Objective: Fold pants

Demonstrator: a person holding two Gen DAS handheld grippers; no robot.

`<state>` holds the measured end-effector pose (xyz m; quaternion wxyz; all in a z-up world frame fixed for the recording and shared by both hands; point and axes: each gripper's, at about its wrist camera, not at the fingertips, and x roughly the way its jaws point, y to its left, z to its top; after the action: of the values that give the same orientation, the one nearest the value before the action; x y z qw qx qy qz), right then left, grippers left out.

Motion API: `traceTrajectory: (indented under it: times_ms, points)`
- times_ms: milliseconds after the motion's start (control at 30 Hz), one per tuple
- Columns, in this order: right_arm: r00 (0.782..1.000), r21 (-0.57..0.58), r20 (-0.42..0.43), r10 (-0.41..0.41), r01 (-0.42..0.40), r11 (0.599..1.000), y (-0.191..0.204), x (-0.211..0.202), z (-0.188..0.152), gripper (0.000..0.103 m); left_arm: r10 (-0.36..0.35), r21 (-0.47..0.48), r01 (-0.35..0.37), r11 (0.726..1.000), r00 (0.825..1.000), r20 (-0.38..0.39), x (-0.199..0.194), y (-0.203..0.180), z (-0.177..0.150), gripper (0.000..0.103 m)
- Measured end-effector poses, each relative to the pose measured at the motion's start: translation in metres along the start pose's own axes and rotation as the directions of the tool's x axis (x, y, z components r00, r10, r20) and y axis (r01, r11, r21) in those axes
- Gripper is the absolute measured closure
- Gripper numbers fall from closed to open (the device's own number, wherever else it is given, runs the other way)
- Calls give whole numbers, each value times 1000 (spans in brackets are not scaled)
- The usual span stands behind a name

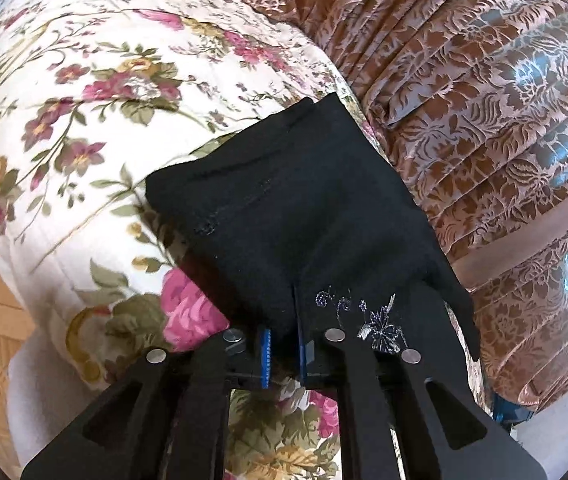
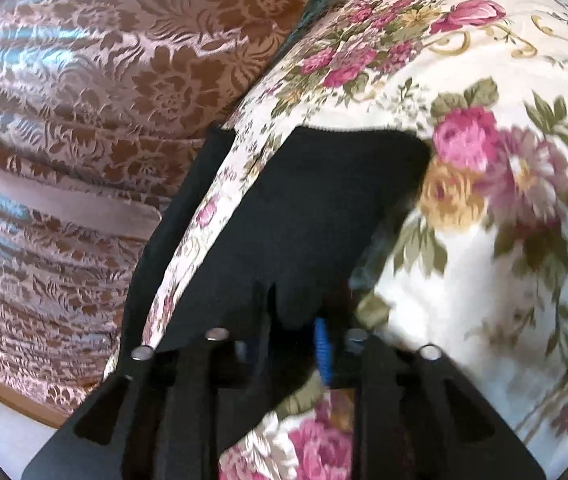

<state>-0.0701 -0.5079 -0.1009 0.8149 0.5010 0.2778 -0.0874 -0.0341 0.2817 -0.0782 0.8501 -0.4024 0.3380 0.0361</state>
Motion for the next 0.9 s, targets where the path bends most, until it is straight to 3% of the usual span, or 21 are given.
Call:
traceTrajectory:
  times_ms: [33,100,267,333,400,467,500,567,633,700,767,900]
  points:
    - [1000,1,4,-13,13,1000,0,1,3,76,1,4,-1,1000,1000,-2,1,0,1,94]
    - [998,-22,23,-58,59,998,3,1,8,88,-1,7,1,1000,1000,3,-1,1,0,94]
    - [974,-46,88,-210,215,976,-5,-5,14,89,37,16,-37,999,999,22,-4,0,1,93]
    - [958,-67,128,-256,265,962,-1,-11,13,83,52,-24,-51,998,997,56,-14,3,4,88]
    - [900,-105,258,-350,386,916,16,-27,9,55,81,-53,-76,996,991,108,-28,8,6,68]
    - [863,-124,354,-359,424,897,32,-39,5,45,111,-77,-98,992,975,191,-48,14,10,47]
    - [857,-161,389,-337,424,891,46,-43,2,44,132,-87,-115,990,965,227,-57,17,13,35]
    - [868,-245,398,-296,411,878,70,-38,-4,39,195,-94,-175,980,941,276,-69,20,21,31]
    - [908,-381,345,-237,366,849,104,-17,-18,27,210,-80,-195,977,938,276,-70,20,32,31]
    - [946,-482,265,-188,299,824,129,10,-36,25,207,-73,-194,978,943,259,-66,15,41,31]
    - [969,-540,184,-165,240,807,147,39,-52,24,182,-53,-175,983,954,237,-58,5,49,27]
    - [983,-616,62,-170,172,769,175,96,-90,17,122,32,-130,991,973,197,-35,-29,59,19]
